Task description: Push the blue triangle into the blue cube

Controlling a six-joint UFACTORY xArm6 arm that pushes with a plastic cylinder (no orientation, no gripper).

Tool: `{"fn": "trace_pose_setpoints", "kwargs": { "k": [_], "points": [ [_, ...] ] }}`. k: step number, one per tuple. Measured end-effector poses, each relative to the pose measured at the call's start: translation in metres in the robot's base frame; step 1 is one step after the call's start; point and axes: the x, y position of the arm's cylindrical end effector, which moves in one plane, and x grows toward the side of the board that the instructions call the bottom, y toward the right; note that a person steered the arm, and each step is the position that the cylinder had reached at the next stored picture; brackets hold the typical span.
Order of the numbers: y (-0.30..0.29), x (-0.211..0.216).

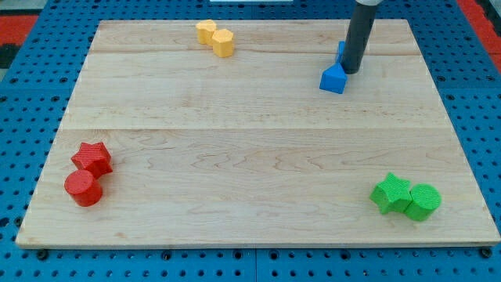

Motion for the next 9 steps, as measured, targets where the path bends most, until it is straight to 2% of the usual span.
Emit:
{"fn": "trace_pose_setpoints", "kwargs": {
  "k": [2, 3, 4, 5, 6, 9],
  "points": [
    [0.0, -0.064],
    [0.0, -0.036],
    [0.017, 0.047],
    [0.004, 0.08],
    [-0.029, 0.064],
    [-0.03, -0.043]
  ]
}}
